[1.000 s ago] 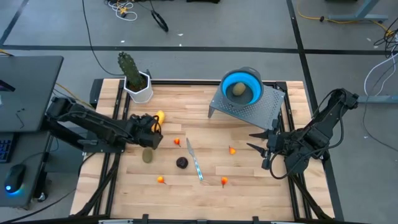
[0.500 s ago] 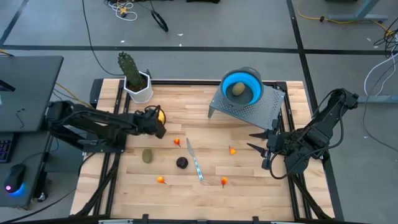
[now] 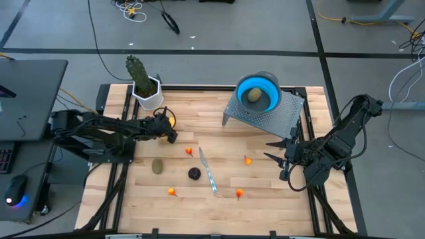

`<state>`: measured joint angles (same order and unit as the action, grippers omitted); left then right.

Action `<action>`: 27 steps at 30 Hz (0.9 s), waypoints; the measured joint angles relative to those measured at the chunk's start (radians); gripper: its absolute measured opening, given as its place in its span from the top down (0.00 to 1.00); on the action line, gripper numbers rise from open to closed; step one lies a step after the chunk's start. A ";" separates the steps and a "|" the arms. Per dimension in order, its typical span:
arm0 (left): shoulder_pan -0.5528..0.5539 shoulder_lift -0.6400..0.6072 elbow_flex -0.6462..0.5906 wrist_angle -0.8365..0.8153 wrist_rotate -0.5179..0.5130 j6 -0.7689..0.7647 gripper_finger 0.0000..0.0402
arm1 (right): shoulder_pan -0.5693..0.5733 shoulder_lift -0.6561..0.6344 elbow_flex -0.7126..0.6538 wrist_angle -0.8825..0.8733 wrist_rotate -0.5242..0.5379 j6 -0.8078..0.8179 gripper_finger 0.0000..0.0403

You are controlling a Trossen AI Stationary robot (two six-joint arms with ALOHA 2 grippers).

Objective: Pick & Place Fruit
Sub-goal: Put the yellow mango in the blue strainer bowl on the shelf

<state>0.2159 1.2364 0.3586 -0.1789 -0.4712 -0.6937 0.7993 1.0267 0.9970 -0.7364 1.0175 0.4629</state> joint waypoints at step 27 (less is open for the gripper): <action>0.023 0.117 -0.039 0.418 0.120 0.048 0.42 | 0.000 0.000 0.000 0.000 0.001 0.000 0.58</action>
<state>0.2386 1.3533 0.3193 0.2392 -0.3511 -0.6460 0.7992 1.0265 0.9966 -0.7361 1.0187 0.4628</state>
